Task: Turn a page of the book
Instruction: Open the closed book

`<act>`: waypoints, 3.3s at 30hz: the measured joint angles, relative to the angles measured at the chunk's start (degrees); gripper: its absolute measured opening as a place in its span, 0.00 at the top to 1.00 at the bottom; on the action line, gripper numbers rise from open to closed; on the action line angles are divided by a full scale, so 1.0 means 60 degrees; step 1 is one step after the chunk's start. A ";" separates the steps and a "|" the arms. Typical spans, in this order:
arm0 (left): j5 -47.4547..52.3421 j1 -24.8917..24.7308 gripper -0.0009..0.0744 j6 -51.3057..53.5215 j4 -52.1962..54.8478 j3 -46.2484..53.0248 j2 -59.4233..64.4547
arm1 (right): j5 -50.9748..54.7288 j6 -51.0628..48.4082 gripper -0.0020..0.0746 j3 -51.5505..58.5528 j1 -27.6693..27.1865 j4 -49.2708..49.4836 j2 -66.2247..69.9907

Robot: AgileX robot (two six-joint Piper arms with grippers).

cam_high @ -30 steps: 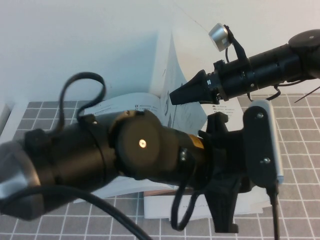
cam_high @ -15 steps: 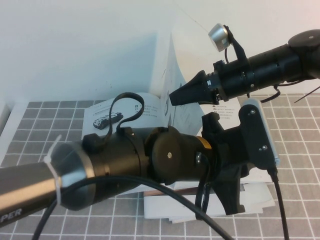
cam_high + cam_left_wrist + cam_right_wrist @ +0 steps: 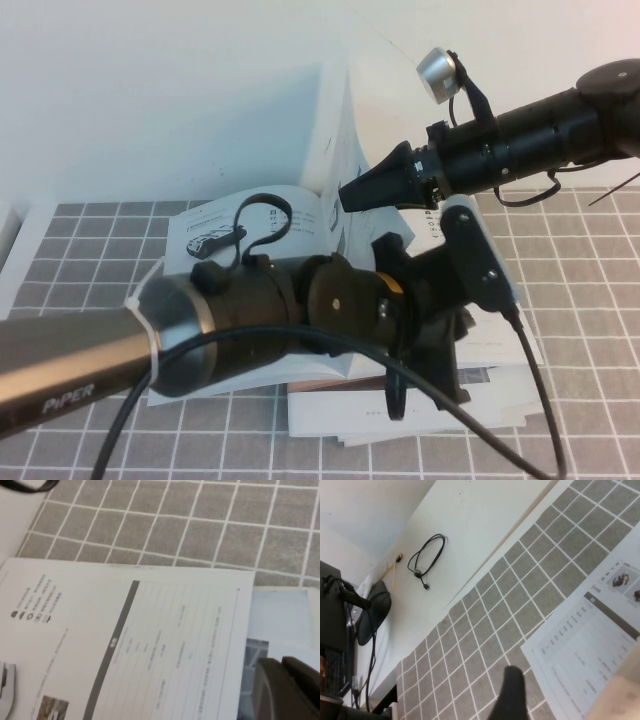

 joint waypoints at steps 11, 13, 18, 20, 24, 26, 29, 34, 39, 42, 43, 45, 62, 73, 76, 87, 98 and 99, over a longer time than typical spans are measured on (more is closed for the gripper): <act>0.0347 0.0324 0.99 -0.0733 -0.0173 0.0000 0.0010 | 0.0039 0.0176 0.23 -0.0825 0.0000 -0.0035 -0.0051; 0.0347 0.0324 0.99 -0.1100 -0.0213 0.0000 0.0010 | 0.0067 0.0259 0.23 -0.1235 0.0000 -0.0055 -0.0074; 0.0085 0.0324 0.99 -0.1651 -0.0213 0.0000 0.0010 | 0.0160 0.0378 0.23 -0.2352 0.0000 -0.0782 -0.0106; 0.0070 0.0324 0.99 -0.1678 -0.0233 0.0000 0.0010 | 0.0183 0.0562 0.23 -0.2832 0.0000 -0.1361 -0.0106; 0.0060 0.0324 0.99 -0.2064 -0.0247 0.0000 0.0010 | 0.0287 0.1276 0.23 -0.3591 -0.0094 -0.2830 -0.0112; 0.0046 0.0390 0.99 -0.2501 -0.0247 0.0000 0.0010 | 0.0308 0.1763 0.23 -0.3818 -0.0252 -0.3544 -0.0112; 0.0037 0.0670 0.99 -0.3065 -0.0269 0.0000 0.0010 | 0.0363 0.2251 0.23 -0.3900 -0.0549 -0.4361 -0.0112; 0.0174 0.1250 0.99 -0.3466 -0.0269 0.0000 0.0010 | 0.0362 0.2825 0.23 -0.3512 -0.0798 -0.5708 -0.0112; 0.0338 0.1963 0.99 -0.4217 -0.0269 0.0000 0.0010 | 0.0362 0.3076 0.23 -0.2589 -0.0798 -0.6324 0.0111; 0.0759 0.2636 0.99 -0.4840 -0.0269 0.0000 0.0074 | 0.0362 0.3184 0.25 -0.2128 -0.0798 -0.6345 0.0482; 0.0984 0.2902 0.99 -0.5038 -0.0269 0.0000 0.0142 | 0.0362 0.3263 0.26 -0.2050 -0.0798 -0.6384 0.0601; 0.1461 0.3363 0.99 -0.5294 -0.0269 0.0000 0.0318 | 0.0345 0.3461 0.28 -0.1841 -0.0816 -0.6402 0.0885; 0.2322 0.4320 0.99 -0.5599 -0.0269 0.0000 0.1662 | 0.0133 0.4221 0.30 -0.1759 -0.1269 -0.6661 0.1970; 0.2457 0.4320 0.99 -0.5599 -0.0269 0.0000 0.1662 | 0.0156 0.4437 0.31 -0.1932 -0.1373 -0.6911 0.2163; 0.2463 0.4320 0.99 -0.5582 -0.0269 0.0000 0.1662 | 0.0156 0.4459 0.31 -0.1973 -0.1449 -0.6911 0.2199; 0.2499 0.4320 0.99 -0.5515 -0.0269 0.0000 0.1662 | 0.0139 0.3660 0.34 -0.2030 -0.1369 -0.4570 0.2535; 0.2515 0.4320 0.99 -0.5492 -0.0286 0.0000 0.1662 | 0.0139 0.3534 0.35 -0.2517 -0.1277 -0.3972 0.2277; 0.2515 0.4320 0.99 -0.5492 -0.0286 0.0000 0.1662 | 0.0139 0.3557 0.35 -0.2571 -0.1277 -0.3986 0.2196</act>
